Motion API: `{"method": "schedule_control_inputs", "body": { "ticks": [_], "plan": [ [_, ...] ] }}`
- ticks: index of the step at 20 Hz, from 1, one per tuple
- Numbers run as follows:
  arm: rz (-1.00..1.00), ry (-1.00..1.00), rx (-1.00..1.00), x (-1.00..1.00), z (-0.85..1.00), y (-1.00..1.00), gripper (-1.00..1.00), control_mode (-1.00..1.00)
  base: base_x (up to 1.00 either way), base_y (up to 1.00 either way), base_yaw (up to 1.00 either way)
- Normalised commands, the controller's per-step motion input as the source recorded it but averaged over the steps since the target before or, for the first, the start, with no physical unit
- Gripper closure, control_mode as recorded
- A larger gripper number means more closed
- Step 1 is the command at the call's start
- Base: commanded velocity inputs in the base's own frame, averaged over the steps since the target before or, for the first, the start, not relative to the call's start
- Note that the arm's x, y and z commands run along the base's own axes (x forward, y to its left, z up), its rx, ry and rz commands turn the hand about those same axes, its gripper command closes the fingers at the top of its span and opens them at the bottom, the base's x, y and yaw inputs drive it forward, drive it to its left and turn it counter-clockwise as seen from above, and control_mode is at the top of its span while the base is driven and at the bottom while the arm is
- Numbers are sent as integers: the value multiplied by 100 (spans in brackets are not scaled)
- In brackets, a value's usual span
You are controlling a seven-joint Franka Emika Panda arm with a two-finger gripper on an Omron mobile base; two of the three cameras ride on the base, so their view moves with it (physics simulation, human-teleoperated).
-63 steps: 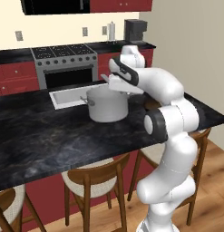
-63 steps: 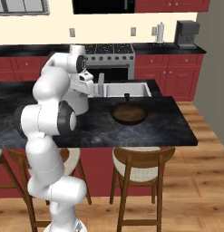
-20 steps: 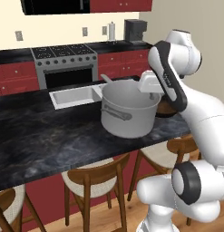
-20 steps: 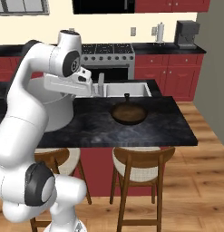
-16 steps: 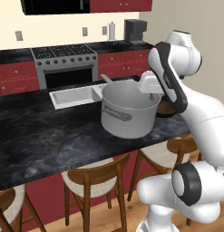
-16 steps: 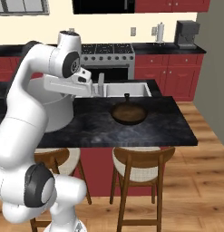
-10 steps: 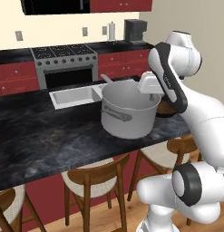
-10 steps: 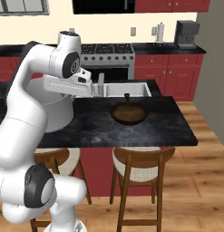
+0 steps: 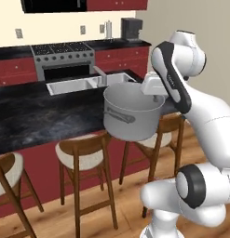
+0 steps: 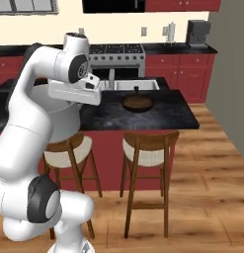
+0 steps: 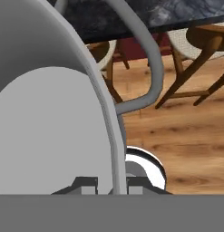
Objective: Pick the pan and pot and place them in the sink. Then turn on the water.
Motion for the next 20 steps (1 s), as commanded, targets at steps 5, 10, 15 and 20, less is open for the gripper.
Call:
{"method": "schedule_control_inputs", "body": {
  "ticks": [5,10,15,20],
  "plan": [
    [0,0,0,0,0,0,100,100,-100,14,4],
    [0,0,0,0,0,0,100,100,-88,73,-5],
    [0,0,0,0,0,0,100,100,-57,100,-29],
    [0,0,0,0,0,0,100,100,-25,100,-31]
  ]
}}
